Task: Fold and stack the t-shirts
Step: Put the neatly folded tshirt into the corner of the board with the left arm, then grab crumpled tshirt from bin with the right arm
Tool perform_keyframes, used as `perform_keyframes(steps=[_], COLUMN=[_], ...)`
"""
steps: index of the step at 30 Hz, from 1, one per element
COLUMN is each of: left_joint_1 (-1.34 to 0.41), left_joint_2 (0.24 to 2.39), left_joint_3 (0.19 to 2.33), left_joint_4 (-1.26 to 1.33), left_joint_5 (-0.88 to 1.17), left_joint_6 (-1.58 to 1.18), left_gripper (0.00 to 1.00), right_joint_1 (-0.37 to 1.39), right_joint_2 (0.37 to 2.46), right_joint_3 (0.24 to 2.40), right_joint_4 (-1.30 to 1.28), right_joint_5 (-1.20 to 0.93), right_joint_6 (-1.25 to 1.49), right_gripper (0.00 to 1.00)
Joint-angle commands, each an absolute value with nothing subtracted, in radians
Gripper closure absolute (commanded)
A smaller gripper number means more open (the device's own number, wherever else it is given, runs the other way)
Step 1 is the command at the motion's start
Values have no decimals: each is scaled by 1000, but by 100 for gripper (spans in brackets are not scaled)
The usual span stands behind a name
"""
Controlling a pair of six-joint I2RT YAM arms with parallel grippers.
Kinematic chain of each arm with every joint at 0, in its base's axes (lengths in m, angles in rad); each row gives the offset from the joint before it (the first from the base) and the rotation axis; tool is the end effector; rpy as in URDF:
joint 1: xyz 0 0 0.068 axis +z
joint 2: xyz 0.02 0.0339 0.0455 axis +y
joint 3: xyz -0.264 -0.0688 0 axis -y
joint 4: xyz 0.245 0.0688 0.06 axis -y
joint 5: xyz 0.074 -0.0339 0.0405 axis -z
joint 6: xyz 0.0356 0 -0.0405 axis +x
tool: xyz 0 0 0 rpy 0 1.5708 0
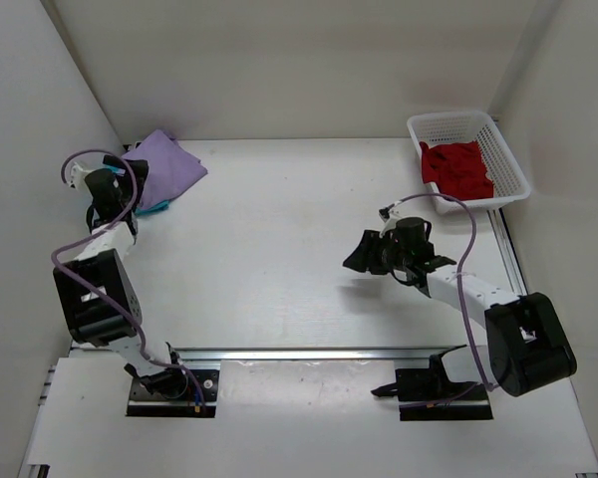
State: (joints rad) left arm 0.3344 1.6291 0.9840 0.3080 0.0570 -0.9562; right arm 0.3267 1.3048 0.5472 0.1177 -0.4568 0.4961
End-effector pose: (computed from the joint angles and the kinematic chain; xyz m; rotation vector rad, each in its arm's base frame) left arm 0.3507 0.1197 0.2414 -1.1328 1.5698 -0.4724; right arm 0.2363 0.0966 0.1802 -0.0726 2.3024 0.9470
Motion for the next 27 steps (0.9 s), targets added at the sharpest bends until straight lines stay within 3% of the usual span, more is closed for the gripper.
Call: perform_keyframes(steps=[1,2,4,10,13,14,17,20,27], left_joint_1=[305,292,218,-307,-478,-538,-636,-698,-871], left_joint_2=[1516,1487,1456,1494,1572,1601,1664,1689,1649], left_joint_3=[953,956,972,1176,1273,1301,1301,1186,987], left_joint_4=[318,310,298,131,30,0,-70,-22,41], left_joint_5=[-63,-64,-90,-129,-68,-40,38,146,155], left_joint_6=[-913,-898,-809,-537,-496,-494,-508,-569,-548], left_gripper=[1,1,1,1,1,1,1,1,2], right_joint_1=[305,301,296,160,66,36,-61,-129,-198], right_joint_2=[1279,1284,1324,1537,1641,1650,1675,1816,2101], right_joint_3=[670,719,808,1224,1443,1460,1474,1667,1919], right_joint_4=[71,33,-47,-297,-377,-359,-278,-386,-459], right_joint_5=[-365,-320,-255,-80,-81,-101,-147,-57,104], right_joint_6=[450,439,407,285,264,262,248,212,109], right_gripper=[67,84,99,100,100,96,74,59,62])
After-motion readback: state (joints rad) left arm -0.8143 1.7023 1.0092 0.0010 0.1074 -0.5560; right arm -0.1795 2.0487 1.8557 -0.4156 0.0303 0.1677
